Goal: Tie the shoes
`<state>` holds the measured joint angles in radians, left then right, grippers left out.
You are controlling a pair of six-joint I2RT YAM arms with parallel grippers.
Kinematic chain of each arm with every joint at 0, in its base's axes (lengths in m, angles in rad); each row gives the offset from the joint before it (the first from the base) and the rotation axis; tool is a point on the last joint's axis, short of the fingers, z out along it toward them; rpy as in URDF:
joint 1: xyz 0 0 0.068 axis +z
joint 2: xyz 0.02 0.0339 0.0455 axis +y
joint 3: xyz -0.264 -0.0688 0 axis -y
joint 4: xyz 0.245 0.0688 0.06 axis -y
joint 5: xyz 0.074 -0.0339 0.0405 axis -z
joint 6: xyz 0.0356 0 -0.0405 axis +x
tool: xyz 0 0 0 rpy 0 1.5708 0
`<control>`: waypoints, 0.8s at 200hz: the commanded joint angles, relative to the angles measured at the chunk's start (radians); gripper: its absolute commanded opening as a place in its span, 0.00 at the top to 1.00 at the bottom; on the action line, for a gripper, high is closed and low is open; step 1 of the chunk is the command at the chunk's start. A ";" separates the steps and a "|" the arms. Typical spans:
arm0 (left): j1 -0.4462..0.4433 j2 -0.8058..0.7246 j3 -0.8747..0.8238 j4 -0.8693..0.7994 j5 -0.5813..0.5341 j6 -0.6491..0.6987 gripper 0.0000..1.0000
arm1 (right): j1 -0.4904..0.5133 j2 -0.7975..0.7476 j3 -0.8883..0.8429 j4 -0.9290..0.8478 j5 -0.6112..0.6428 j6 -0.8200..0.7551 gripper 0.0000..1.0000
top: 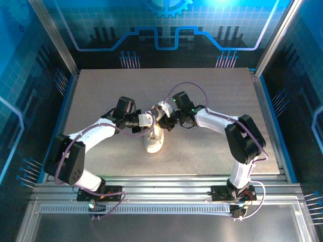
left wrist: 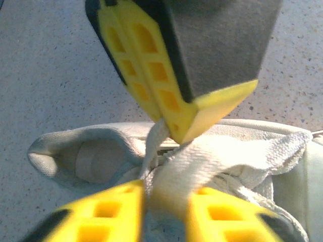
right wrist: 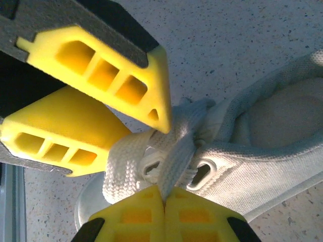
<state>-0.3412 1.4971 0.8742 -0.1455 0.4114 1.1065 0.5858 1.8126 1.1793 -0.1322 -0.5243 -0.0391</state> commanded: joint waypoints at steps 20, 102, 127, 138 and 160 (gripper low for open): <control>0.009 -0.005 0.018 -0.035 0.075 0.015 1.00 | -0.021 0.000 0.033 -0.044 -0.015 -0.019 1.00; -0.004 0.055 0.093 -0.136 0.087 0.052 1.00 | -0.024 -0.001 0.033 -0.044 -0.038 -0.025 1.00; -0.011 0.077 0.114 -0.151 0.073 0.068 0.97 | -0.023 0.000 0.034 -0.044 -0.043 -0.024 1.00; -0.013 0.086 0.120 -0.158 0.070 0.078 0.98 | -0.024 0.001 0.036 -0.046 -0.046 -0.022 1.00; -0.018 0.108 0.138 -0.175 0.057 0.090 1.00 | -0.024 0.002 0.042 -0.045 -0.058 -0.021 1.00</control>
<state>-0.3500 1.5768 0.9745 -0.2657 0.4500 1.1542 0.5728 1.8130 1.1854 -0.1570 -0.5404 -0.0463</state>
